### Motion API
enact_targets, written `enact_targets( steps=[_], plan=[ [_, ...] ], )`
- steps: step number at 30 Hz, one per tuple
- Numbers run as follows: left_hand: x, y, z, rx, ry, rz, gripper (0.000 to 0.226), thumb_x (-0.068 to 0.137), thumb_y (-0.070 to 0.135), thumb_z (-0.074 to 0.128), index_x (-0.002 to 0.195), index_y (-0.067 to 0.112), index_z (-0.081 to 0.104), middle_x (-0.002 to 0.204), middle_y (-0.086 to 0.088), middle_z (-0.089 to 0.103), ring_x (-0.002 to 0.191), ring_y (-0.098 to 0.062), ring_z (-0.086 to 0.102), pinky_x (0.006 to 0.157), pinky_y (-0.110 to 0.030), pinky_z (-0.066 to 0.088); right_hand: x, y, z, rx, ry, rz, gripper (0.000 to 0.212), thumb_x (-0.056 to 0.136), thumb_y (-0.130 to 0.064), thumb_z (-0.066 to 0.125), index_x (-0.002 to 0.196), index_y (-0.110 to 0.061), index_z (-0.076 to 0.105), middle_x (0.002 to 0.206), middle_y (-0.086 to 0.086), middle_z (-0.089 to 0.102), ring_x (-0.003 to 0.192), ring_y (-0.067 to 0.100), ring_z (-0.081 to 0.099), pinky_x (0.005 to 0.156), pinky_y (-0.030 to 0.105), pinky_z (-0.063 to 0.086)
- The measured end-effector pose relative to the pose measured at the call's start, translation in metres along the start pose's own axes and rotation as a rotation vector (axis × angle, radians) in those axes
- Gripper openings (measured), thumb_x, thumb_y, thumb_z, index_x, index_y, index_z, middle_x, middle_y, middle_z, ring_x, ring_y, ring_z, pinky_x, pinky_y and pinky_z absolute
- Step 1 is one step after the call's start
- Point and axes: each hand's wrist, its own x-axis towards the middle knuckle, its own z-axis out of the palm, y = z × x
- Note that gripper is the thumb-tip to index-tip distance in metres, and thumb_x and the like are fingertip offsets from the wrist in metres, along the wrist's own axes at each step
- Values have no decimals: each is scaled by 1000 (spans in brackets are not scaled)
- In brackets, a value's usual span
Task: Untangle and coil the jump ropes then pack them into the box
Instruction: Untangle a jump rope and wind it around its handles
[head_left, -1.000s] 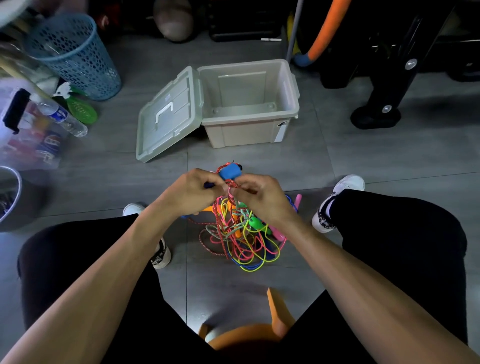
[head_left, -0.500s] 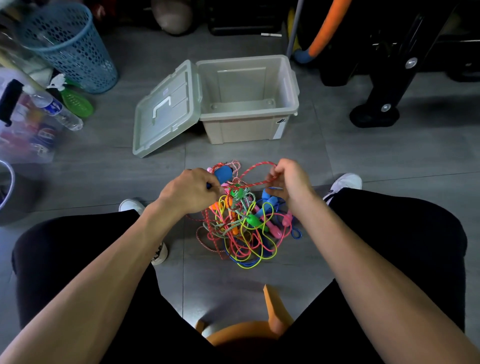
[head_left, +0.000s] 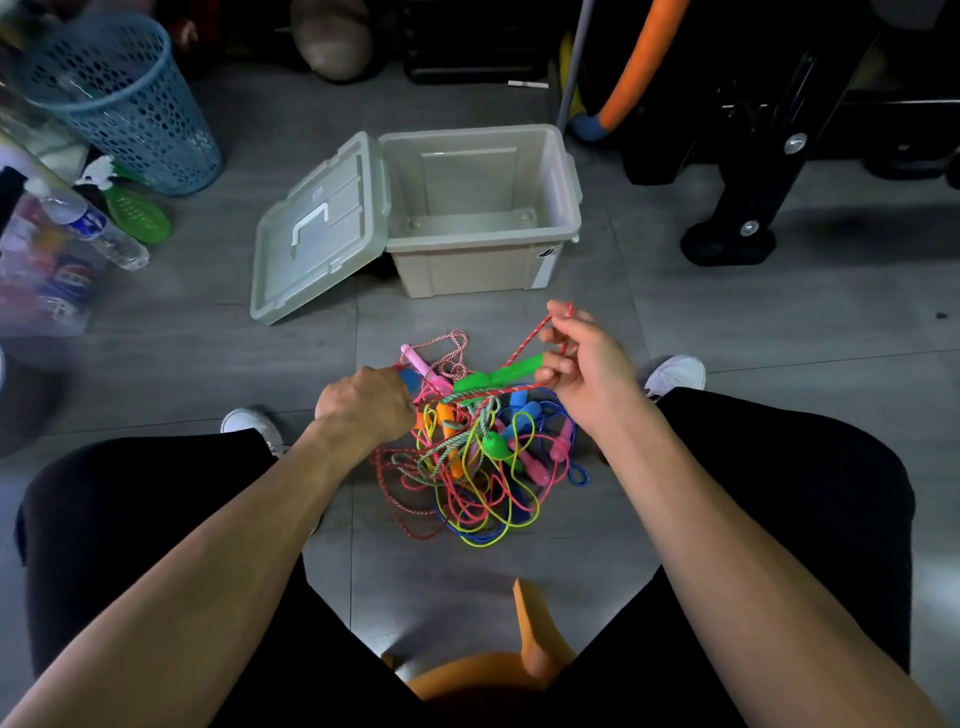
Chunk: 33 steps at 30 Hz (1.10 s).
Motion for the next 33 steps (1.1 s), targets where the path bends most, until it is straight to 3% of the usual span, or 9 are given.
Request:
enact_targets(
  steps=[4, 10, 12, 17, 21, 24, 28, 31, 33],
  plan=[
    [-2, 6, 4, 52, -57, 19, 30, 89, 28, 50, 115, 14, 58, 106, -5, 65, 85, -23, 60, 71, -31, 48, -7, -6, 5, -50, -75, -216, 32, 97, -1, 46, 120, -19, 57, 89, 3, 69, 45, 11, 43, 46, 24, 47],
    [-4, 8, -1, 60, -15, 26, 30, 90, 28, 50, 116, 15, 56, 109, -7, 65, 95, -26, 64, 76, -33, 49, -18, -22, 15, -15, -176, -424, 18, 96, 2, 48, 91, -13, 57, 101, 10, 67, 52, 15, 47, 49, 26, 44],
    [-5, 7, -4, 14, 13, 47, 26, 90, 28, 48, 112, 17, 59, 105, -7, 66, 90, -26, 64, 75, -32, 51, -16, -21, 12, -196, -143, -383, 15, 97, -1, 50, 102, -14, 57, 99, 8, 70, 47, 15, 47, 45, 24, 42],
    [-6, 7, -22, -372, 106, 71, 21, 89, 30, 46, 95, 27, 65, 93, -4, 65, 83, -29, 64, 75, -33, 54, -9, -8, 3, -736, -90, -315, 50, 100, -10, 47, 144, -33, 37, 101, -6, 71, 43, 12, 50, 41, 24, 43],
    [-14, 5, -37, -585, 264, 255, 16, 93, 27, 53, 85, 23, 66, 79, -3, 64, 64, -20, 58, 63, -33, 49, -9, -9, 0, -942, -18, -526, 41, 100, -9, 42, 136, -28, 47, 100, -7, 68, 53, 11, 59, 44, 19, 45],
    [-21, 3, -44, -565, 383, 429, 22, 95, 32, 53, 81, 18, 62, 80, 2, 58, 66, -19, 53, 61, -35, 47, 1, -6, -7, -1047, 68, -481, 28, 94, -10, 49, 114, -27, 57, 104, 3, 70, 58, 12, 60, 51, 21, 46],
    [-33, -2, -50, -567, 443, 563, 23, 93, 34, 51, 86, 18, 65, 81, 6, 56, 68, -12, 52, 61, -32, 45, 3, 5, -9, -1298, 73, -361, 35, 89, -20, 59, 124, -17, 57, 119, 12, 65, 95, 24, 65, 83, 30, 50],
    [-40, -4, -53, -622, 458, 572, 14, 95, 19, 57, 90, 15, 70, 82, 10, 58, 67, -1, 52, 60, -15, 38, -8, 10, -2, -1667, 9, -391, 64, 88, -31, 63, 145, -17, 37, 139, 11, 42, 125, 29, 46, 94, 37, 45],
    [-42, -6, -54, -645, 460, 562, 13, 95, 14, 58, 90, 12, 71, 80, 14, 57, 66, 5, 51, 59, -7, 32, -11, 12, 5, -1639, -104, -474, 66, 87, -31, 64, 147, -20, 37, 144, 8, 38, 131, 27, 39, 100, 38, 44]
  ],
)
